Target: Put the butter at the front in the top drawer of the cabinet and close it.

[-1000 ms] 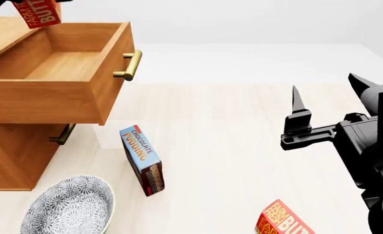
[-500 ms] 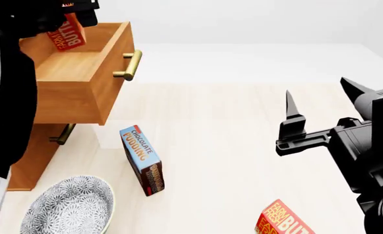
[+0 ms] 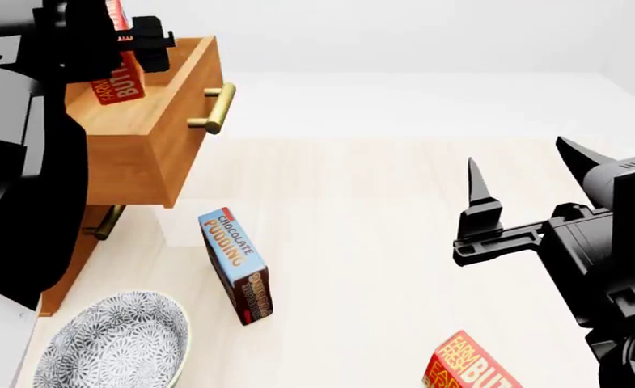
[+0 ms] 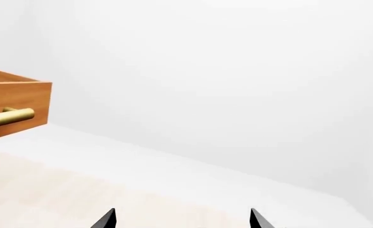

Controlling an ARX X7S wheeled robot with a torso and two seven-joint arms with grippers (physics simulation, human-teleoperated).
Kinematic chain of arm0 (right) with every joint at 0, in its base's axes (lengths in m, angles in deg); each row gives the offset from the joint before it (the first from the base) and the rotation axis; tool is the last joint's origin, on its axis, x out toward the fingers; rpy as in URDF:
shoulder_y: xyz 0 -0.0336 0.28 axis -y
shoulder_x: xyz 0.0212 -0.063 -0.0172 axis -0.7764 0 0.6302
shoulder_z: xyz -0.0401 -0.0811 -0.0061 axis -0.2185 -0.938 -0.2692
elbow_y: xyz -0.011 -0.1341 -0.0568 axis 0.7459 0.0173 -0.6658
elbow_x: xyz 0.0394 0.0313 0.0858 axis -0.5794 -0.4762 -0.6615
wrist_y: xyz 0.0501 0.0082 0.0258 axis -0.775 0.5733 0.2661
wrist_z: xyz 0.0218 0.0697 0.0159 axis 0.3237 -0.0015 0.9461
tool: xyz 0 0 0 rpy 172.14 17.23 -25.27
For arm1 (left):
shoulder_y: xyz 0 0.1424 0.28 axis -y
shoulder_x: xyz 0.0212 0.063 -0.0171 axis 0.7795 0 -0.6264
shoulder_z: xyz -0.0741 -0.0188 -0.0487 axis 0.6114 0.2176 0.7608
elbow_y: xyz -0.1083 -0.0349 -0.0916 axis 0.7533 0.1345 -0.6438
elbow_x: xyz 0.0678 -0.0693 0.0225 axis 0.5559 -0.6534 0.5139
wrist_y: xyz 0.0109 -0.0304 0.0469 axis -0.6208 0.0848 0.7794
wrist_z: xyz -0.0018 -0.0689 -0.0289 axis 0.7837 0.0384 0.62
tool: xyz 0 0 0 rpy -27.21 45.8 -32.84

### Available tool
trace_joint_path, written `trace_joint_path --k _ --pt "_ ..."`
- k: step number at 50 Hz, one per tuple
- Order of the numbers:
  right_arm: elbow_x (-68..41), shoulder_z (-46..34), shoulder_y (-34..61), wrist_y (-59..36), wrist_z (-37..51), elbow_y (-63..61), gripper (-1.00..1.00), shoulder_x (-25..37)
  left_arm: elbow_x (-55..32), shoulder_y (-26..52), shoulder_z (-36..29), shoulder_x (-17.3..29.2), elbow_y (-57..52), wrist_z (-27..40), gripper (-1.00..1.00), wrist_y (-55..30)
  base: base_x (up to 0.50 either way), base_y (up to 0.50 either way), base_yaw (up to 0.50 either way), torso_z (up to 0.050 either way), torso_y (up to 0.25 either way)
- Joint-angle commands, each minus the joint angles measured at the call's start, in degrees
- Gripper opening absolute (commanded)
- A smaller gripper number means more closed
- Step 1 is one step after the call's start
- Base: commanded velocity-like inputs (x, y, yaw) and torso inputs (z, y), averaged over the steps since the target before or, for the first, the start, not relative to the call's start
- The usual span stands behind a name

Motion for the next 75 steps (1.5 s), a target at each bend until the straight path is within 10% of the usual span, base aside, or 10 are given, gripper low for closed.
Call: trace_joint_path --k 1,73,74,75 --pt "0.64 -0.15 -1.33 1.36 -0.42 0.34 1.00 0.00 0.27 -0.31 -2.11 0.41 -0.02 1.25 -1.00 0.86 0.00 0.00 0.00 0.000 0.000" --pt "1.65 0.12 -5.52 5.41 -0.85 -0.42 1.00 1.45 -0.34 -2.99 -3.57 1.38 -0.02 -1.13 -1.00 -1.25 0.00 0.00 0.00 0.000 0.001" --pt "1.68 0.13 -5.55 5.44 -0.87 -0.44 1.00 1.46 -0.65 -2.84 -2.88 1.46 -0.02 -1.13 1.00 -1.11 0.00 0.00 0.00 0.000 0.000" --pt "1.69 0.14 -5.56 5.45 -0.89 -0.46 1.00 1.47 -0.75 -2.75 -2.39 1.49 -0.02 -1.15 1.00 -1.03 0.00 0.00 0.00 0.000 0.000"
